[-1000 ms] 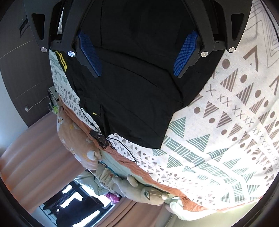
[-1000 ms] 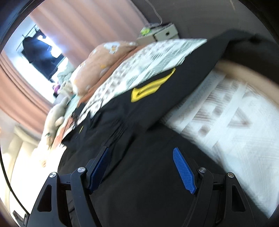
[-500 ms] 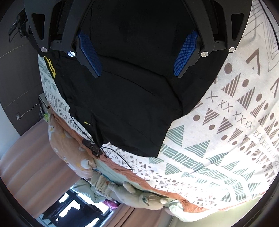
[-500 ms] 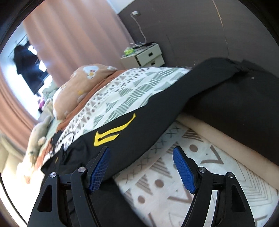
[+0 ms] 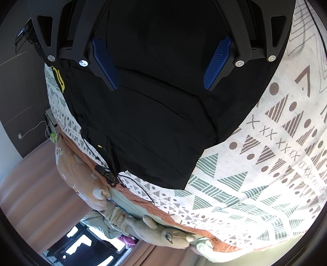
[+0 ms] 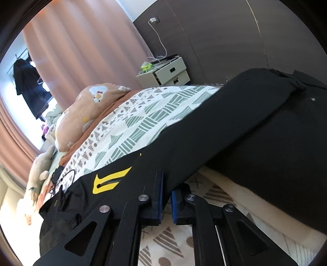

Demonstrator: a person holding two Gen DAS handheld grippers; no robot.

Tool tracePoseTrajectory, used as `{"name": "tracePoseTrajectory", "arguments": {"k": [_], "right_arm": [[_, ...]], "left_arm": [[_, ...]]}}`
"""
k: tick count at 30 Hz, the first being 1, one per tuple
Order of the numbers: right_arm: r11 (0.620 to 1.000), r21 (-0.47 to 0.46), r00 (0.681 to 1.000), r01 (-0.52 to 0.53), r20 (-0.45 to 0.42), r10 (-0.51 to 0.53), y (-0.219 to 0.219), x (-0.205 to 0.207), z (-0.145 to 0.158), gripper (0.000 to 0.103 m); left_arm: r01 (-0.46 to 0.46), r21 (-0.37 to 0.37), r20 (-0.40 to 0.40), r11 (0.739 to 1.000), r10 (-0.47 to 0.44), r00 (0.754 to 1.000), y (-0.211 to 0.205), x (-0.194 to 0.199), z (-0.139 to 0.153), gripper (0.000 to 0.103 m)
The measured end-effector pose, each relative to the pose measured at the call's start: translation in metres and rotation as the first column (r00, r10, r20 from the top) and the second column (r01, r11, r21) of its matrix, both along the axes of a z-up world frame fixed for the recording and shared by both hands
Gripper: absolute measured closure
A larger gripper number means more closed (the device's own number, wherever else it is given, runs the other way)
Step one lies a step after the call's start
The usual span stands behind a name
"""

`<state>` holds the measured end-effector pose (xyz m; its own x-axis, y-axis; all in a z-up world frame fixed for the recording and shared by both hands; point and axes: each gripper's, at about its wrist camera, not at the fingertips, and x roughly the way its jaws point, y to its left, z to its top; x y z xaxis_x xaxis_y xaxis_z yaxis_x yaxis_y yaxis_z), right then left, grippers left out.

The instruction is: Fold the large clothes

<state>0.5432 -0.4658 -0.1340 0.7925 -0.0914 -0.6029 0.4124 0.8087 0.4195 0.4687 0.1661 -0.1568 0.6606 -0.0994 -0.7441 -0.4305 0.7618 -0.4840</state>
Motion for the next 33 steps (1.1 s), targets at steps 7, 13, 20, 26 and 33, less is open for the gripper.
{"name": "tracePoseTrajectory", "arguments": {"k": [7,13,20,26,33], "right_arm": [[0.986,-0.089,0.986,-0.138,0.082,0.145,0.048,0.008,0.064,0.099],[0.955,-0.126,0.943,-0.269,0.166,0.287,0.12,0.01,0.116,0.099],[0.898,-0.129,0.882,-0.42,0.173,0.438,0.201,0.008,0.129,0.099],[0.844,-0.079,0.831,-0.53,0.153,0.536,0.264,0.008,0.113,0.099],[0.804,0.023,0.802,-0.594,-0.061,0.594,0.328,0.018,0.048,0.097]], "left_arm": [[-0.013,-0.025,0.026,1.0,0.014,1.0,0.007,-0.006,0.007,0.018],[-0.013,-0.056,0.051,0.998,0.016,0.999,0.017,-0.012,0.014,0.018],[-0.031,-0.056,0.065,0.998,0.035,0.997,0.031,-0.023,0.027,0.018],[-0.041,-0.06,0.07,0.997,0.045,0.997,0.04,-0.046,0.044,0.018],[-0.072,-0.047,0.091,0.996,0.076,0.993,0.057,-0.072,0.065,0.018]]}}
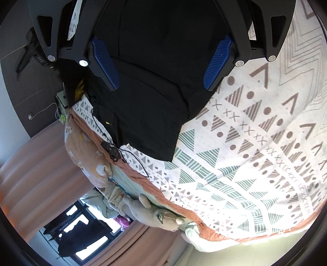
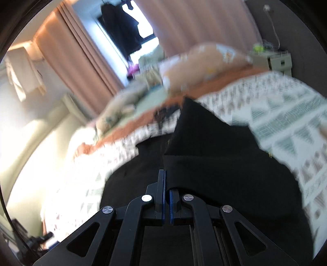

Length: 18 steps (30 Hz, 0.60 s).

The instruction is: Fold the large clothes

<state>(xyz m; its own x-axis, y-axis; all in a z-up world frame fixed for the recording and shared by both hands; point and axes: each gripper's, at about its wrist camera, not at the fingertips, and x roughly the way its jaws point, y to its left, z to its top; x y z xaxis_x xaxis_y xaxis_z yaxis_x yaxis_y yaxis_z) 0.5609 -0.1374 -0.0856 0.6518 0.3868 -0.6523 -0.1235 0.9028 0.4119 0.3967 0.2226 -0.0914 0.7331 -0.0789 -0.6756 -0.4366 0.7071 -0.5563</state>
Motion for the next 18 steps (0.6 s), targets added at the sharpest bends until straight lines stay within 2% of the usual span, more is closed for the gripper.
{"name": "tracePoseTrajectory", "arguments": {"k": [1,2,3,4,5,9,13,18], "right_arm": [[1.0,-0.018,0.999,-0.002,-0.038,0.001,0.006,0.001,-0.009,0.094],[0.999,-0.03,0.995,-0.014,-0.1,0.011,0.012,0.001,-0.023,0.077],[0.999,-0.03,0.988,-0.028,-0.154,0.023,0.015,0.002,-0.035,0.046],[0.999,-0.023,0.981,-0.039,-0.189,0.034,0.014,0.003,-0.043,0.036],[0.999,-0.016,0.977,-0.047,-0.211,0.043,0.015,-0.001,-0.05,0.032],[0.994,-0.054,0.969,-0.09,-0.234,0.075,0.015,-0.02,-0.052,0.032],[0.995,-0.047,0.974,-0.091,-0.211,0.079,-0.012,-0.036,-0.029,0.032],[0.997,-0.078,0.989,0.001,-0.148,-0.013,-0.072,-0.049,0.001,0.032]], "left_arm": [[-0.004,0.001,0.001,1.0,0.004,1.0,0.002,-0.003,0.002,0.018],[-0.006,0.001,-0.001,1.0,0.006,1.0,0.003,-0.004,0.004,0.018],[-0.01,-0.002,0.0,1.0,0.01,1.0,0.005,-0.006,0.006,0.018],[-0.012,-0.007,0.007,1.0,0.012,1.0,0.006,-0.008,0.009,0.018],[-0.012,-0.008,0.012,1.0,0.012,1.0,0.007,-0.011,0.01,0.018],[-0.01,0.011,-0.001,1.0,0.01,1.0,0.003,-0.013,0.011,0.018],[0.006,0.001,-0.015,1.0,-0.006,1.0,-0.001,-0.013,0.008,0.018],[0.02,0.013,-0.005,1.0,-0.02,1.0,-0.008,-0.012,0.01,0.018]]}}
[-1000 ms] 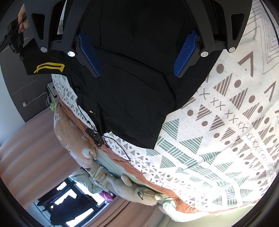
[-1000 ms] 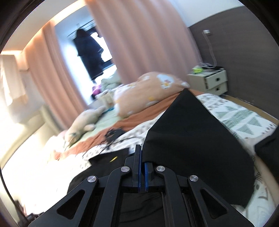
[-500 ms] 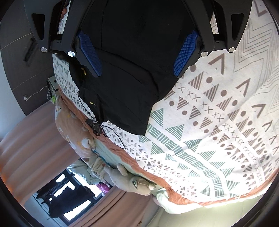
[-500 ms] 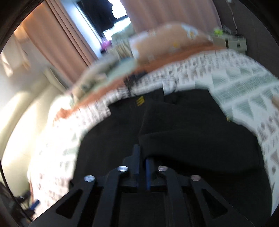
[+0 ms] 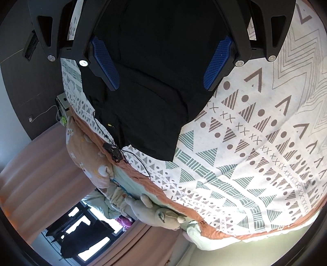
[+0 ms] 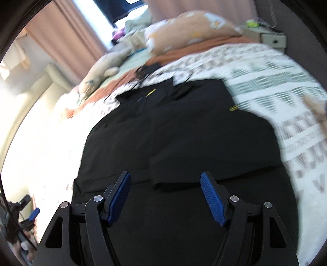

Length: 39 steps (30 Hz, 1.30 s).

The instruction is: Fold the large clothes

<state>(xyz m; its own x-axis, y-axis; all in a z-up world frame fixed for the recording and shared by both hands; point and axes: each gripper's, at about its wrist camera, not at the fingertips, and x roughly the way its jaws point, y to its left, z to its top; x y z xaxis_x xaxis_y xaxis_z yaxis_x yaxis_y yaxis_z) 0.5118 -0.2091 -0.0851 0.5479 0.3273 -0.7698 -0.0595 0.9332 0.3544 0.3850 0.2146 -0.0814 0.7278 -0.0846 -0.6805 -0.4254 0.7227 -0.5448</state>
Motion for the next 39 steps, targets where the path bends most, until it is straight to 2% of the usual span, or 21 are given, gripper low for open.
{"name": "tracePoseTrajectory", "arguments": {"k": [6,11,15,19,24,25,26,27,29,30,33,39], "right_arm": [[0.99,-0.001,0.99,0.141,0.032,-0.14,-0.075,-0.007,0.009,0.032],[0.972,0.009,0.971,0.236,0.022,-0.237,-0.118,0.002,-0.008,0.032],[0.961,0.016,0.961,0.275,-0.024,-0.275,-0.131,0.016,-0.039,0.032],[0.963,0.01,0.962,0.268,-0.061,-0.267,-0.128,0.03,-0.067,0.032],[0.963,-0.054,0.958,0.264,-0.104,-0.269,-0.117,0.052,-0.099,0.032],[0.962,-0.067,0.957,0.265,-0.101,-0.271,-0.115,0.054,-0.102,0.033],[0.963,-0.075,0.96,0.26,-0.089,-0.266,-0.113,0.057,-0.103,0.045],[0.965,-0.085,0.964,0.248,-0.076,-0.255,-0.11,0.059,-0.102,0.068],[0.964,-0.128,0.968,0.235,-0.053,-0.243,-0.104,0.06,-0.094,0.08],[0.969,-0.117,0.975,0.216,-0.03,-0.221,-0.101,0.059,-0.085,0.093],[0.974,-0.134,0.983,0.183,0.032,-0.181,-0.088,0.056,-0.055,0.095],[0.991,-0.097,0.986,0.092,0.15,-0.076,-0.037,0.045,0.023,0.097]], "left_arm": [[0.01,-0.009,0.013,1.0,-0.01,1.0,-0.008,0.007,-0.001,0.018],[0.028,-0.006,0.004,1.0,-0.028,1.0,-0.018,0.019,-0.009,0.018],[0.041,0.023,-0.021,0.999,-0.04,0.999,-0.025,0.031,-0.02,0.018],[0.04,0.023,-0.044,0.999,-0.039,0.998,-0.026,0.04,-0.031,0.018],[0.043,0.024,-0.05,0.999,-0.042,0.998,-0.029,0.044,-0.034,0.018],[0.044,0.026,-0.048,0.999,-0.043,0.998,-0.029,0.044,-0.033,0.018],[0.045,0.028,-0.048,0.999,-0.044,0.998,-0.029,0.044,-0.033,0.018],[0.045,0.027,-0.048,0.999,-0.043,0.998,-0.029,0.043,-0.032,0.018],[0.041,0.02,-0.044,0.999,-0.041,0.998,-0.028,0.042,-0.032,0.018],[0.038,0.016,-0.041,0.999,-0.037,0.998,-0.026,0.041,-0.031,0.018],[0.024,0.004,-0.032,1.0,-0.024,0.999,-0.019,0.037,-0.029,0.018],[0.004,-0.024,-0.008,1.0,-0.004,1.0,-0.001,0.024,-0.023,0.018]]}}
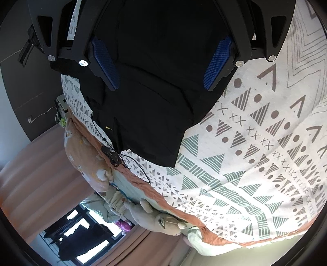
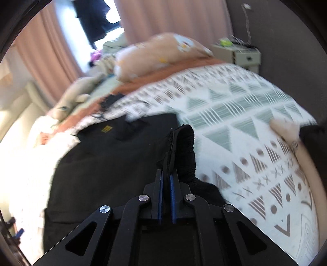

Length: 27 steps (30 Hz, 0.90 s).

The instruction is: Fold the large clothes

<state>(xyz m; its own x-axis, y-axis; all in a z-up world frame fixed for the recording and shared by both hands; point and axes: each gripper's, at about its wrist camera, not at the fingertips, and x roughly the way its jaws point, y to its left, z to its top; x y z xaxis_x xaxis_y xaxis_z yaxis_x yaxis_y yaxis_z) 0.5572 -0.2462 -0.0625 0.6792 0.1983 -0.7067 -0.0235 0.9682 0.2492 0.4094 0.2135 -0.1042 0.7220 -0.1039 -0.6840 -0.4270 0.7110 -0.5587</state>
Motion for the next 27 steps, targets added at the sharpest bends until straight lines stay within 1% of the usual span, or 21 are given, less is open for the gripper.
{"name": "tracePoseTrajectory", "arguments": {"k": [3,6,9,12,16,18,23,25,27], "right_arm": [[0.997,-0.022,0.995,-0.072,0.069,0.073,0.045,-0.006,0.038,0.097],[0.99,-0.039,0.983,-0.132,0.121,0.136,0.093,-0.011,0.063,0.097],[0.982,-0.042,0.97,-0.184,0.152,0.189,0.138,-0.011,0.079,0.097],[0.972,-0.068,0.957,-0.225,0.174,0.234,0.184,-0.012,0.087,0.097],[0.963,-0.077,0.947,-0.257,0.178,0.267,0.233,-0.009,0.087,0.097],[0.961,-0.088,0.944,-0.264,0.18,0.276,0.256,-0.007,0.083,0.097],[0.958,-0.096,0.941,-0.271,0.182,0.284,0.298,-0.005,0.068,0.097],[0.949,-0.095,0.938,-0.299,0.154,0.311,0.314,-0.004,0.056,0.097],[0.931,-0.061,0.928,-0.361,0.074,0.365,0.331,-0.001,0.037,0.095]], "left_arm": [[-0.013,-0.004,0.013,1.0,0.013,1.0,0.013,-0.009,0.004,0.018],[-0.035,-0.007,0.018,0.999,0.036,0.999,0.031,-0.019,0.005,0.018],[-0.069,-0.023,0.022,0.997,0.07,0.997,0.053,-0.031,0.004,0.018],[-0.1,-0.028,0.025,0.995,0.1,0.995,0.074,-0.045,0.003,0.018],[-0.143,-0.033,0.023,0.989,0.144,0.989,0.1,-0.061,0.0,0.018],[-0.163,-0.043,0.021,0.986,0.164,0.986,0.111,-0.067,-0.003,0.018],[-0.194,-0.075,0.013,0.978,0.195,0.981,0.13,-0.075,-0.009,0.018],[-0.2,-0.091,0.007,0.975,0.202,0.979,0.134,-0.075,-0.013,0.018],[-0.204,-0.101,-0.001,0.974,0.205,0.979,0.135,-0.074,-0.016,0.018]]}}
